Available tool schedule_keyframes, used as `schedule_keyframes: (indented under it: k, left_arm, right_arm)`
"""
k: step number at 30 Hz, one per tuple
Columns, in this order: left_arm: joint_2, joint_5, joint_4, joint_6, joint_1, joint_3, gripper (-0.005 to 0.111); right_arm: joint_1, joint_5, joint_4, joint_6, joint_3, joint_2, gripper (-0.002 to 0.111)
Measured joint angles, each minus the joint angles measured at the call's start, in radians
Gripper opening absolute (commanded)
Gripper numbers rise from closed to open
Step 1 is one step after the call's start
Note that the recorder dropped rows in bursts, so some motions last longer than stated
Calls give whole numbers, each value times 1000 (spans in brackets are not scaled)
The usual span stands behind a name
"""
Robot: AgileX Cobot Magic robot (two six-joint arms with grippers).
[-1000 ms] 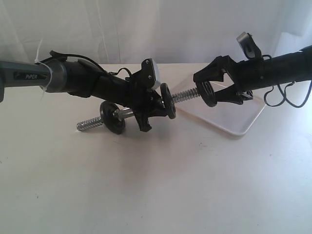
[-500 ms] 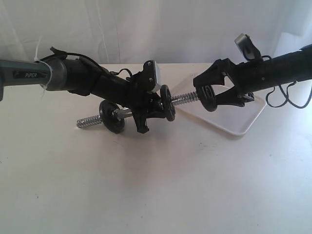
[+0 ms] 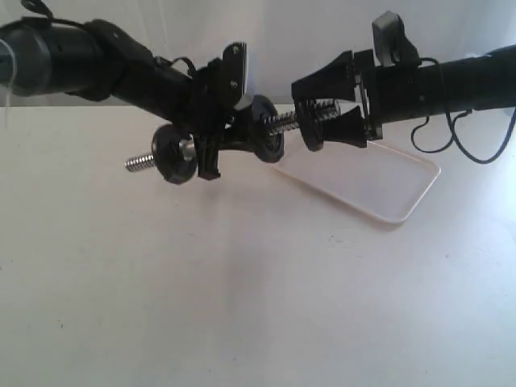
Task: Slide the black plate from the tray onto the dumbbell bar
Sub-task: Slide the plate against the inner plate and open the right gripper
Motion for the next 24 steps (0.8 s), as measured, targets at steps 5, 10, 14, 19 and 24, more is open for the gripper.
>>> schedule_keyframes:
  k: [5, 10, 14, 19, 24]
  left_arm:
    - [-39, 28, 0, -7, 0, 0, 0]
    - [-24, 42, 0, -16, 2, 0, 0]
    - [-16, 44, 0, -18, 2, 4, 0]
    - [-16, 49, -8, -19, 0, 6, 0]
    - [-8, 51, -23, -21, 0, 6, 0]
  right_arm:
    - [0, 0, 19, -2, -2, -1, 0]
    - [2, 0, 3, -2, -2, 15, 0]
    - [15, 0, 2, -4, -2, 23, 0]
    - [28, 0, 9, -12, -2, 27, 8]
    - [28, 0, 9, -14, -2, 27, 38]
